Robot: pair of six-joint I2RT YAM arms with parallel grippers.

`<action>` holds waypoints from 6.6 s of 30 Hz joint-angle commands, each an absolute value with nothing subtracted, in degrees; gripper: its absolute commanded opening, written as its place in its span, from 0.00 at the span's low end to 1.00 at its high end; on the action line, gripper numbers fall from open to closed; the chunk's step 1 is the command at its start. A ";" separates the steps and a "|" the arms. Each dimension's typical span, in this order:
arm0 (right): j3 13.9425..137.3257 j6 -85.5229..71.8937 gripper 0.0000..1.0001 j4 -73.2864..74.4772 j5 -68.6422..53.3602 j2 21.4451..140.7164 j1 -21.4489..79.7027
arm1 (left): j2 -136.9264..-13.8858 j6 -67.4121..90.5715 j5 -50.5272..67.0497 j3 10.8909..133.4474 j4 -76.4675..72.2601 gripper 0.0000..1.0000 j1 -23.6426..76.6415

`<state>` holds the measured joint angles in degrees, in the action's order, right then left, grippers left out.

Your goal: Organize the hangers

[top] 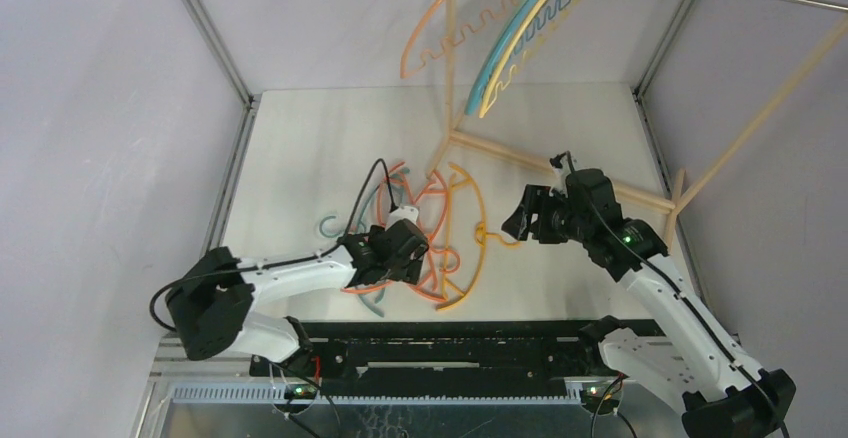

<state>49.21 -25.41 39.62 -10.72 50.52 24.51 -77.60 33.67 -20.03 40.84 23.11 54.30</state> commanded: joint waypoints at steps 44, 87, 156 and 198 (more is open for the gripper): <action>45.85 -21.08 0.72 36.56 -20.73 47.58 15.91 | -77.91 20.62 -10.90 62.23 43.24 0.00 56.16; 39.31 -69.14 0.54 -14.46 -31.42 74.02 16.18 | -67.32 14.58 11.02 61.44 37.10 0.06 48.09; 50.97 -73.79 0.05 -3.92 -39.60 73.86 19.89 | -69.78 11.62 -6.14 60.96 35.41 0.52 47.13; 62.55 -25.47 0.52 44.79 -42.55 53.52 14.06 | -75.05 -12.01 8.10 82.67 56.01 0.00 44.12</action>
<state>57.93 -31.88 42.17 -43.79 53.87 14.35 -75.20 -8.71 -0.69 78.17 50.68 44.12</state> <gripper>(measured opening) 0.520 0.056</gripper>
